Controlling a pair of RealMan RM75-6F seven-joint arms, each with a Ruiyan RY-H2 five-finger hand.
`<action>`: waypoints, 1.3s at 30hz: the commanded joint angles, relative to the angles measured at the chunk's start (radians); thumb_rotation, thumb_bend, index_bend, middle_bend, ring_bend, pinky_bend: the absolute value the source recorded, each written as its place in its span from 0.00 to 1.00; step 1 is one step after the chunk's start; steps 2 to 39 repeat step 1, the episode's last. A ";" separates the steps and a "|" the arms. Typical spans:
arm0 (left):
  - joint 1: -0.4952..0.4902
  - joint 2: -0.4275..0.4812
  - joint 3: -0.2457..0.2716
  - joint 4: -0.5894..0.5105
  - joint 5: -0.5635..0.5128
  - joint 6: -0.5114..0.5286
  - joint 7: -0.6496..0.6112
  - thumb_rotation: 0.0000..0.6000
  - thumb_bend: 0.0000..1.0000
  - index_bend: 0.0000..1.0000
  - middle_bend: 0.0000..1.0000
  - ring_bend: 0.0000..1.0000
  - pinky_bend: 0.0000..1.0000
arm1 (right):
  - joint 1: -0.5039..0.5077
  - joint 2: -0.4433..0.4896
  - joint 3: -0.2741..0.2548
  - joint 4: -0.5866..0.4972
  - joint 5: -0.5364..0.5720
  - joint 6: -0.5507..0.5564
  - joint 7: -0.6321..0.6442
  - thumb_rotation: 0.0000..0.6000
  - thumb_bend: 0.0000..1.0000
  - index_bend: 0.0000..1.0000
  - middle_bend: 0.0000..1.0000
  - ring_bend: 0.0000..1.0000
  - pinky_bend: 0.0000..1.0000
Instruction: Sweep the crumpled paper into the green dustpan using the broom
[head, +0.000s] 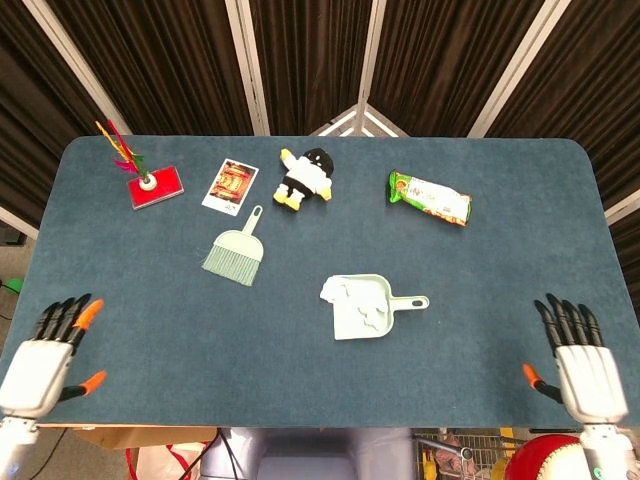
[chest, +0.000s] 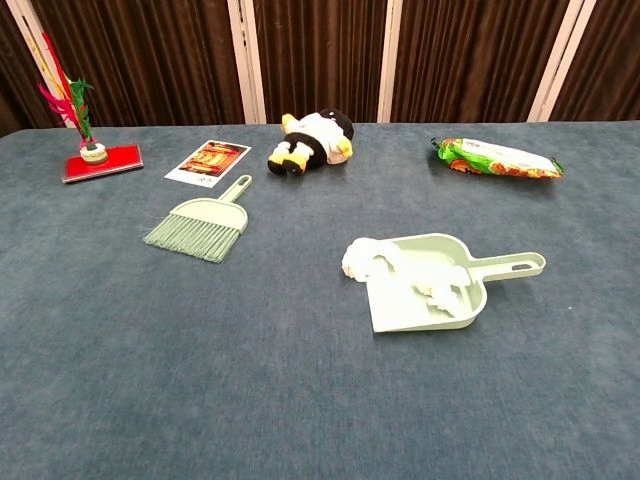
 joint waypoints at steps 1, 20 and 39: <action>0.028 0.000 -0.011 0.024 0.004 0.019 -0.032 1.00 0.00 0.00 0.00 0.00 0.00 | -0.041 -0.008 -0.005 0.070 -0.053 0.039 0.063 1.00 0.26 0.00 0.00 0.00 0.00; 0.028 0.000 -0.011 0.024 0.004 0.019 -0.032 1.00 0.00 0.00 0.00 0.00 0.00 | -0.041 -0.008 -0.005 0.070 -0.053 0.039 0.063 1.00 0.26 0.00 0.00 0.00 0.00; 0.028 0.000 -0.011 0.024 0.004 0.019 -0.032 1.00 0.00 0.00 0.00 0.00 0.00 | -0.041 -0.008 -0.005 0.070 -0.053 0.039 0.063 1.00 0.26 0.00 0.00 0.00 0.00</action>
